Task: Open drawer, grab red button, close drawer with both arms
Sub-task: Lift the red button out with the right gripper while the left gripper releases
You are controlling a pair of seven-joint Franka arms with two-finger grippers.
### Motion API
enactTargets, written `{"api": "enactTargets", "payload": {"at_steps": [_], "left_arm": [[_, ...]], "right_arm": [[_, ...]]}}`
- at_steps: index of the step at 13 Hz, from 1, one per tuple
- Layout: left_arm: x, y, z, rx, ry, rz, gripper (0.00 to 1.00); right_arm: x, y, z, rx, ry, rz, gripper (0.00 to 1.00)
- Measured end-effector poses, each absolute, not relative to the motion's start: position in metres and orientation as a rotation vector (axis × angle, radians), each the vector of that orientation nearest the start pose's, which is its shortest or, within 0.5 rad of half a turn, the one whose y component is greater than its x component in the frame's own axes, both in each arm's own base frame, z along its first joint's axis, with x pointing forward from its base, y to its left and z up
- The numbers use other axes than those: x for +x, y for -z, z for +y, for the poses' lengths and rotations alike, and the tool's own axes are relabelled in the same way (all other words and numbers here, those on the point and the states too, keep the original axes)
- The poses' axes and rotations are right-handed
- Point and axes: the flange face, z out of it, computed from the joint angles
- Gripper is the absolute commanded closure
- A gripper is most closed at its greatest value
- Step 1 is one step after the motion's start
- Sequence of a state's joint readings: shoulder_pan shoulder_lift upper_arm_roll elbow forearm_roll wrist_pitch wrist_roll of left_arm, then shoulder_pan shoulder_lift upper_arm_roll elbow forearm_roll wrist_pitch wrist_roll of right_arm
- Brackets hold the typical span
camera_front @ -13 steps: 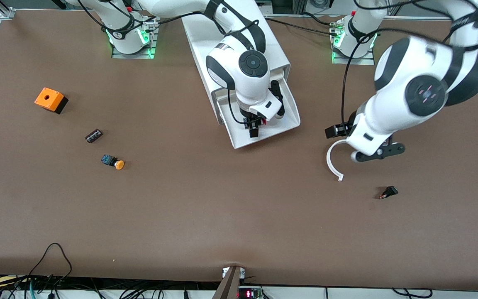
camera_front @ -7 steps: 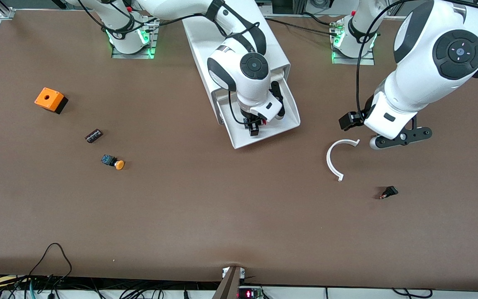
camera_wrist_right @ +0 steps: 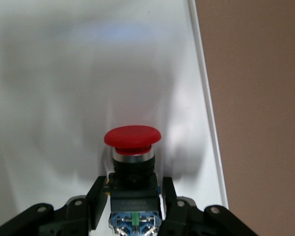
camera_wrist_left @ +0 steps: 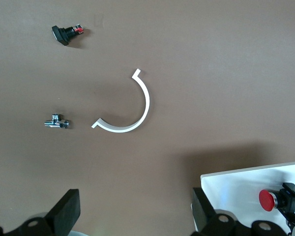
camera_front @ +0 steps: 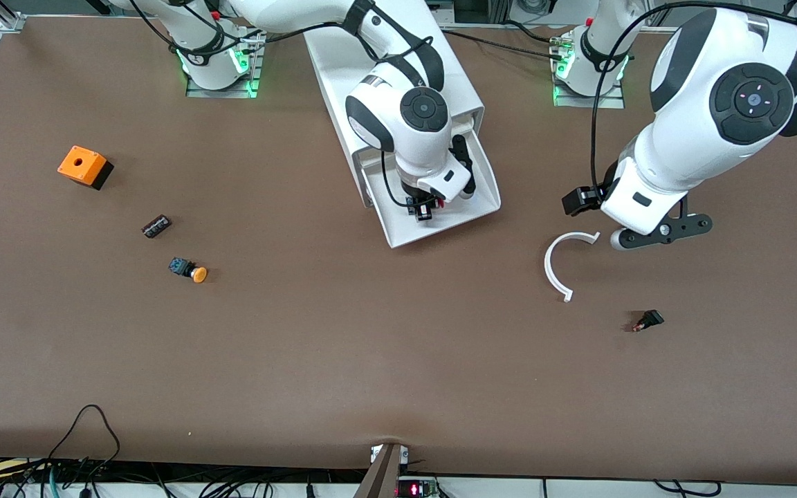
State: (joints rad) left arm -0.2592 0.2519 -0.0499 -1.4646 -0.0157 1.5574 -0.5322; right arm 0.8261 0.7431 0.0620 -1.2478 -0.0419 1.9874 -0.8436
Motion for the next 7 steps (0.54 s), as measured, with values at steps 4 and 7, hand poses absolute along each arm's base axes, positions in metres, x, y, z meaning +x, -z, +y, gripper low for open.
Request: {"api": "enactTargets", "payload": {"at_steps": [4,7], "left_arm": [[0.5922,-0.5226,-0.1873,-3.072,-0.248,-0.347,0.0],[0.5916,-0.5218,-0.187,-3.068,-0.257,-0.346,0.0]], "right_arm": [[0.4816,-0.3243,0.571,2.036,-0.003,2.398,0.62],[0.4787,-0.3299,0.5749,2.031,-0.018,2.404,0.63]]}}
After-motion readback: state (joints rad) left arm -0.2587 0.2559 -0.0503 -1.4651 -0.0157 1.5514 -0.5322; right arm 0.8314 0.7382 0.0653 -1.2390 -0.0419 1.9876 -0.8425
